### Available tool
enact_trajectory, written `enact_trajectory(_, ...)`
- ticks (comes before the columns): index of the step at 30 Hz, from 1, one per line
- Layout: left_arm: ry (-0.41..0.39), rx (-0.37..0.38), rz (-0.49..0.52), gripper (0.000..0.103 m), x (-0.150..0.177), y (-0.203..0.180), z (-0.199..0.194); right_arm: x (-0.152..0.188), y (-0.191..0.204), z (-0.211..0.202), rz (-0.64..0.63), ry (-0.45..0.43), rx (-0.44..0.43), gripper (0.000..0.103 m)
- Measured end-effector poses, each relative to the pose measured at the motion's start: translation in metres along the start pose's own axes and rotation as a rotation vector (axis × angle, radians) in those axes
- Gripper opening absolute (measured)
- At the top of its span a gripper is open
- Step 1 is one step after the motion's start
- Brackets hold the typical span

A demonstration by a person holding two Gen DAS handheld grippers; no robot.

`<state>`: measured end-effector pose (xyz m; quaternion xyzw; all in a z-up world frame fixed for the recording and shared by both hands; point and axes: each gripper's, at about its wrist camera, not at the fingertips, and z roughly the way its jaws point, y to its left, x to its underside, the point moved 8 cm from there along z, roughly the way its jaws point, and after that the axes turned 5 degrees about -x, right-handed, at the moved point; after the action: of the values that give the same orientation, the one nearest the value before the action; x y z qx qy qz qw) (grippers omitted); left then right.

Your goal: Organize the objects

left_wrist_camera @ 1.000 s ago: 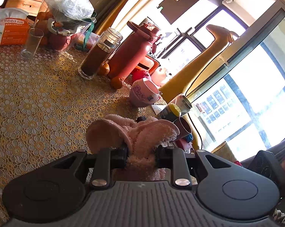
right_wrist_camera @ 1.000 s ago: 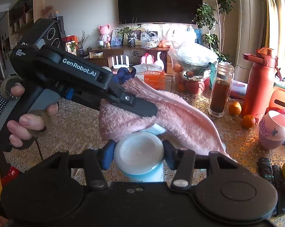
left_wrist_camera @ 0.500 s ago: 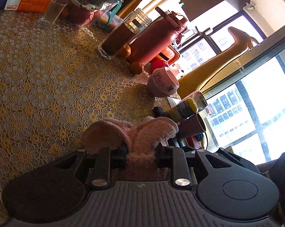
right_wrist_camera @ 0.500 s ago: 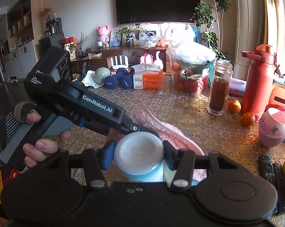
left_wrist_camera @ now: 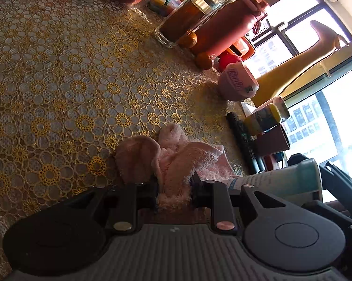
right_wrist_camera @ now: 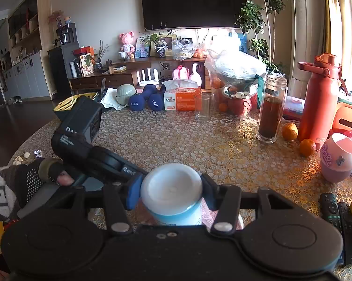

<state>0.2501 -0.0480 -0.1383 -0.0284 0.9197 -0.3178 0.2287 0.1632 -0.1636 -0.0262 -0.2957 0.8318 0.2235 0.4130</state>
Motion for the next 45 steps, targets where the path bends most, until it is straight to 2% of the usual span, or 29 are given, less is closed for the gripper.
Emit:
enact_trajectory(4,-0.038,-0.006,0.049,0.025,-0.008,-0.008,-0.018,0.000,0.000,0.001,-0.002,0.002,-0.002,0.052)
enact_trajectory(9,-0.147,0.059,0.045,0.025,-0.033,-0.022,-0.066,-0.001,0.000,0.003,-0.003,0.004,-0.002,0.052)
enact_trajectory(13,-0.202,0.135,0.029,0.025,-0.047,-0.035,-0.093,-0.001,-0.001,0.003,-0.003,0.003,-0.002,0.052)
enact_trajectory(16,-0.196,0.179,0.031,0.025,-0.045,-0.048,-0.095,-0.001,0.000,0.003,-0.004,0.003,-0.002,0.052)
enact_trajectory(20,-0.152,0.207,0.034,0.025,-0.032,-0.060,-0.078,-0.001,0.000,0.003,-0.002,0.002,-0.002,0.052)
enact_trajectory(25,-0.128,0.246,-0.029,0.025,-0.028,-0.053,-0.064,0.000,-0.001,0.004,-0.023,0.009,0.019,0.052)
enact_trajectory(39,-0.095,0.190,-0.077,0.025,-0.014,-0.027,-0.042,0.004,-0.010,0.009,-0.025,0.046,0.038,0.052)
enact_trajectory(45,-0.078,0.099,-0.054,0.025,0.001,-0.009,-0.027,0.004,-0.011,0.008,-0.024,0.052,0.040,0.052)
